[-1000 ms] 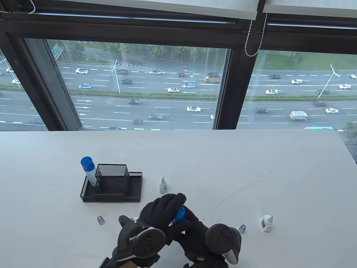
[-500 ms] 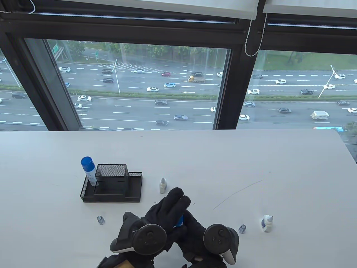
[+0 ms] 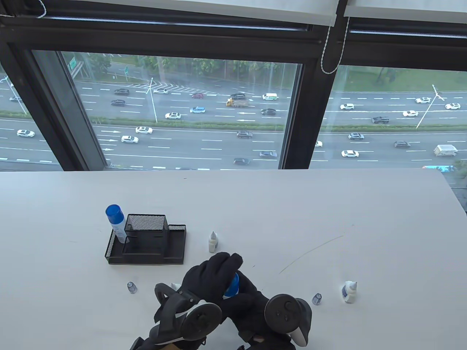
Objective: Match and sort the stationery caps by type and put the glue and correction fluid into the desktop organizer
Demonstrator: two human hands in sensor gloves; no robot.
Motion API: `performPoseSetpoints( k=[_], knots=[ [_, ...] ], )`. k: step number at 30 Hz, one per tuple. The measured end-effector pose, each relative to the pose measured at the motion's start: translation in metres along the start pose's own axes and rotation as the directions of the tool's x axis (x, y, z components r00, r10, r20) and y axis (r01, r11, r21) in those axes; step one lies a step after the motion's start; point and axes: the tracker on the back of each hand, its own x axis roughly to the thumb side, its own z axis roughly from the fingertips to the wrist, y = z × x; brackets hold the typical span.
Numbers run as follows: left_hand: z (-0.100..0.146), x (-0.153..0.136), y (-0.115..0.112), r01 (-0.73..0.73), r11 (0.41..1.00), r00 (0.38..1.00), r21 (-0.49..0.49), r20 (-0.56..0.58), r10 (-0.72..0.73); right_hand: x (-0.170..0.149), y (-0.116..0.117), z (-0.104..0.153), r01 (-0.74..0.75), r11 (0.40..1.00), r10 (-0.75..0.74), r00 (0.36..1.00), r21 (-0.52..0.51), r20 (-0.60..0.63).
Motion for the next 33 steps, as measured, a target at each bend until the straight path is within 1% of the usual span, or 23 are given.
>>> performPoseSetpoints(
  k=[1,2,3,4,5,6,8,9,11,13,14,15,17,19,20,21,25,26,29,30,31,32,33],
  knots=[
    [0.0008,-0.0009,0.0015,0.003,1.0,1.0,0.005,-0.019,-0.003,0.0003,0.0,0.0,-0.002,1.0,0.002,1.0,0.001,0.002],
    [-0.0003,-0.0003,0.0026,-0.021,0.999,1.0,-0.025,0.014,0.021,0.0004,0.0002,-0.0003,-0.003,1.0,0.003,1.0,0.004,-0.002],
    [-0.0022,0.0019,0.0032,-0.051,0.993,0.995,-0.11,0.074,0.06,-0.0005,0.0005,-0.0004,-0.001,1.0,0.001,1.0,0.002,-0.008],
    [-0.0027,0.0037,0.0027,-0.07,0.983,0.993,-0.172,0.085,0.086,-0.0014,0.0004,-0.0005,0.008,1.0,-0.008,1.0,0.0,-0.008],
    [-0.0019,0.0064,0.0013,-0.07,0.976,0.993,-0.204,0.08,0.088,-0.0021,0.0003,-0.0007,0.021,1.0,-0.021,1.0,0.005,-0.011],
    [-0.0016,0.0078,0.0006,-0.039,0.982,0.994,-0.183,0.09,0.056,-0.0023,0.0002,-0.0006,0.024,1.0,-0.024,1.0,0.006,-0.012],
    [0.0014,0.0074,-0.0012,0.04,0.999,0.999,-0.022,0.034,-0.039,-0.0019,-0.0005,-0.0006,0.016,1.0,-0.016,1.0,0.0,-0.009],
    [0.0015,0.0067,-0.0012,0.047,0.999,0.999,0.021,0.016,-0.047,-0.0018,-0.0007,-0.0005,0.012,1.0,-0.012,1.0,-0.001,-0.007],
    [0.0004,0.0042,-0.0006,0.027,1.0,1.0,0.003,0.01,-0.027,-0.001,-0.0008,-0.0003,0.008,1.0,-0.008,1.0,0.0,0.001],
    [-0.001,0.0026,-0.001,-0.023,0.996,0.998,-0.092,0.062,0.029,-0.0004,0.0,-0.0004,-0.009,1.0,0.009,1.0,0.002,0.003],
    [-0.002,0.0034,-0.0023,-0.071,0.986,0.988,-0.152,0.126,0.091,-0.0013,0.0006,-0.0002,0.004,1.0,-0.004,1.0,-0.003,-0.006],
    [-0.0021,0.004,-0.004,-0.092,0.98,0.985,-0.178,0.126,0.116,-0.0018,0.0007,-0.0002,0.017,1.0,-0.017,1.0,0.0,-0.006],
    [-0.0004,0.0046,-0.0058,-0.069,0.988,0.992,-0.136,0.095,0.082,-0.0021,0.0004,0.0,0.017,1.0,-0.017,1.0,-0.003,-0.008],
    [0.0019,0.0047,-0.0044,0.002,1.0,1.0,0.008,0.025,-0.003,-0.0017,-0.0004,-0.0001,0.009,1.0,-0.009,1.0,-0.007,-0.005],
    [0.0022,0.0042,-0.0032,0.027,0.999,1.0,0.035,0.003,-0.027,-0.0015,-0.0008,-0.0001,0.01,1.0,-0.01,1.0,-0.007,-0.004],
    [0.0019,0.0037,-0.002,0.03,0.999,1.0,0.034,0.008,-0.03,-0.0012,-0.0014,-0.0001,0.015,1.0,-0.015,1.0,-0.005,-0.003],
    [-0.0009,0.004,-0.002,-0.121,0.981,0.983,-0.153,0.12,0.14,-0.0028,-0.0008,-0.0003,0.016,1.0,-0.016,1.0,-0.011,-0.007],
    [-0.0006,0.0048,-0.0027,-0.108,0.985,0.986,-0.132,0.112,0.123,-0.0029,-0.0013,-0.0004,0.022,1.0,-0.022,1.0,-0.006,-0.008],
    [0.0007,0.0051,-0.0036,0.044,0.998,0.998,-0.048,0.044,-0.041,-0.0025,-0.0016,-0.0005,0.02,1.0,-0.02,1.0,-0.011,-0.004],
    [0.0012,0.0044,-0.0027,0.063,0.998,0.998,-0.015,0.025,-0.063,-0.0025,-0.0017,-0.0006,0.02,1.0,-0.02,1.0,-0.01,-0.004],
    [0.0014,0.0026,-0.0005,0.048,0.999,0.999,0.017,0.014,-0.048,-0.0025,-0.0018,-0.0008,0.023,1.0,-0.023,1.0,-0.006,-0.005],
    [-0.0002,0.001,0.0,-0.032,0.999,0.998,-0.006,0.052,0.032,-0.0028,-0.0018,-0.0011,0.028,1.0,-0.028,1.0,0.004,-0.004],
    [-0.0016,0.0002,0.0007,-0.086,0.994,0.995,-0.072,0.036,0.089,-0.0026,-0.0021,-0.0011,0.025,1.0,-0.025,1.0,0.001,-0.004]
  ],
)
